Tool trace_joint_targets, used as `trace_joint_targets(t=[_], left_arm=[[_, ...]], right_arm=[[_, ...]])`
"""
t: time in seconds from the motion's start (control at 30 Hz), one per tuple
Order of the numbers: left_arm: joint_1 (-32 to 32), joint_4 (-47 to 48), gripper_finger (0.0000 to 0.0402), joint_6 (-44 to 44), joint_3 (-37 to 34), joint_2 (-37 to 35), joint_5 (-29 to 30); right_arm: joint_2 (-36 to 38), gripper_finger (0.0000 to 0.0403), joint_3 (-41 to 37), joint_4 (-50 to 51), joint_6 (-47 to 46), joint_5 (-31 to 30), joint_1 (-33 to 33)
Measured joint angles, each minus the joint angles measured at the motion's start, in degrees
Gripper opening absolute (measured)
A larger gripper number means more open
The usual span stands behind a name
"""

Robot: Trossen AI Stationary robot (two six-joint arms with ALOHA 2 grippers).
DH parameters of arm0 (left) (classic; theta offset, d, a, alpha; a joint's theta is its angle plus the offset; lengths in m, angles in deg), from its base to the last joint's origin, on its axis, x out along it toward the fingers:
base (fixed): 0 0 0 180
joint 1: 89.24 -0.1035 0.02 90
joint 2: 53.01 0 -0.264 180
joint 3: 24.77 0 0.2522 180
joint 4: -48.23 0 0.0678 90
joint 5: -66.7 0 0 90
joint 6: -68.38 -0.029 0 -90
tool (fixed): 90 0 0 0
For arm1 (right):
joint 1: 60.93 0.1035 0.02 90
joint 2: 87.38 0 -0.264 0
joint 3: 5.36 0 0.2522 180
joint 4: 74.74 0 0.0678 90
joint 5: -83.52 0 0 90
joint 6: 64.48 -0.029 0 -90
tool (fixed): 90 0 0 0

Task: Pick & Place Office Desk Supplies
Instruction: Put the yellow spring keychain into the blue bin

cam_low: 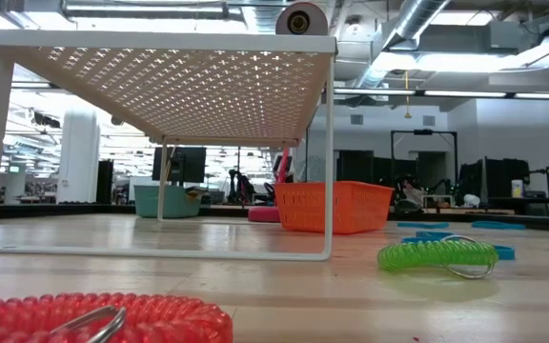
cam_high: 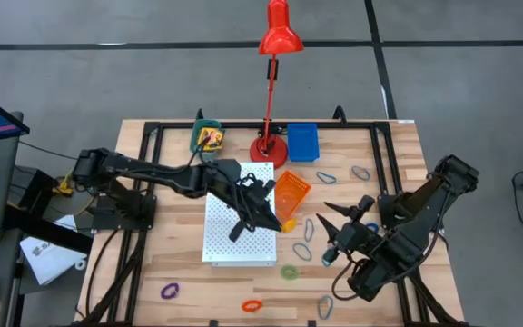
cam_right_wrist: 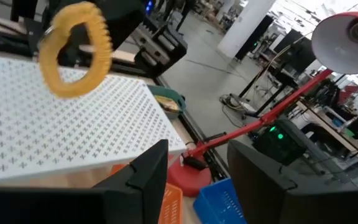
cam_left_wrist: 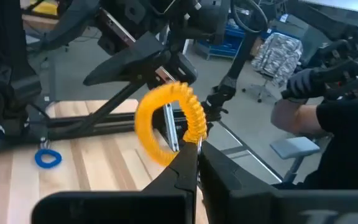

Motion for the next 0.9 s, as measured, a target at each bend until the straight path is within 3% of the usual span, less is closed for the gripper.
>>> trace_joint_targets(t=[0.13,0.37,0.67,0.9], left_arm=[[0.35,-0.27,0.0,-0.71,2.05,2.02,2.35],[0.13,-2.43,0.0,-0.69,3.17,4.49,3.86],[0.33,-4.02,0.0,-0.7,3.24,4.81,3.81],[0.66,-4.04,0.0,-0.71,3.24,4.81,3.46]], right_arm=[[-0.54,0.0162,-0.02,-5.24,4.38,-0.95,0.0],[-0.47,0.0162,0.0,-20.42,20.71,-0.89,-0.51],[-0.47,0.0162,-0.04,-25.7,26.82,4.0,-4.13],[-0.5,0.015,-0.31,-37.14,39.76,8.11,-6.95]])
